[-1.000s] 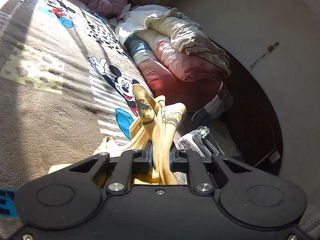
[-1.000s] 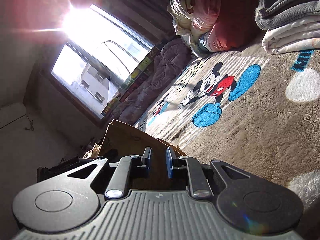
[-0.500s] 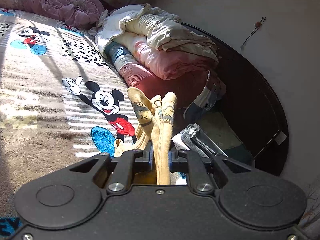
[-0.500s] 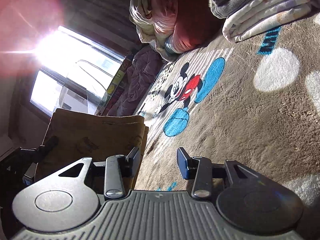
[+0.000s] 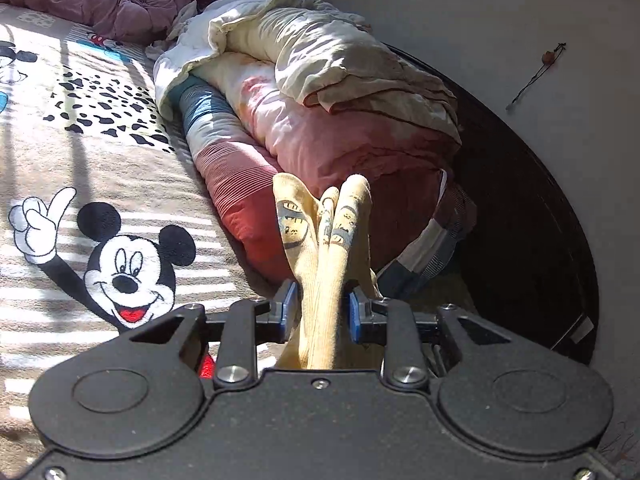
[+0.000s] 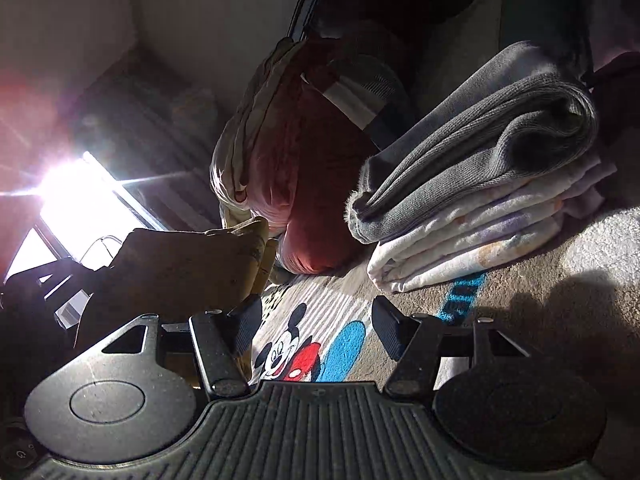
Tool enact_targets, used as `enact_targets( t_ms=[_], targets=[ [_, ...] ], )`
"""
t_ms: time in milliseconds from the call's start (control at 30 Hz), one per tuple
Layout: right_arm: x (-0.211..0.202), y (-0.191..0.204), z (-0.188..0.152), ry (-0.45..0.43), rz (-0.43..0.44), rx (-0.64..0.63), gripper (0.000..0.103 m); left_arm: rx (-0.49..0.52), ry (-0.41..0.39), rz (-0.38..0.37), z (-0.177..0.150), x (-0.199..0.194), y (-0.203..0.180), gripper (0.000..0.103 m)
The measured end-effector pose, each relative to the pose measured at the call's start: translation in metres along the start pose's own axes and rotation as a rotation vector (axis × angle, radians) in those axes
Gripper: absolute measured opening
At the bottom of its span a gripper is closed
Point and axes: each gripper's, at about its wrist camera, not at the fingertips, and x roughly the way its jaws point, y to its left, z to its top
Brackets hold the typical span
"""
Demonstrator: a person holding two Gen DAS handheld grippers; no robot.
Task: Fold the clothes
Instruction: 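Carry the folded shirt with both grippers and set it beside the grey clothes stack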
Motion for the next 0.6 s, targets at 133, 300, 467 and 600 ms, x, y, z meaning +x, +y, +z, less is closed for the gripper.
enact_targets(
  t_ms=[133,300,467,600],
  targets=[
    [0.017,0.005,-0.001,0.032,-0.003,-0.053,0.062,-0.075,0.101,0.130,-0.042,0.028,0.060,0.062],
    [0.046,0.010,0.008,0.036,0.020,-0.097,0.062,-0.194,0.068,0.052,-0.076,0.025,0.096,0.062],
    [0.056,0.003,0.005,0.060,-0.016,-0.062,0.062,-0.243,0.021,0.070,-0.074,0.037,0.100,0.061],
    [0.062,0.009,-0.002,0.104,-0.015,-0.091,0.063,-0.213,0.001,0.112,-0.076,0.039,0.094,0.015]
  ],
)
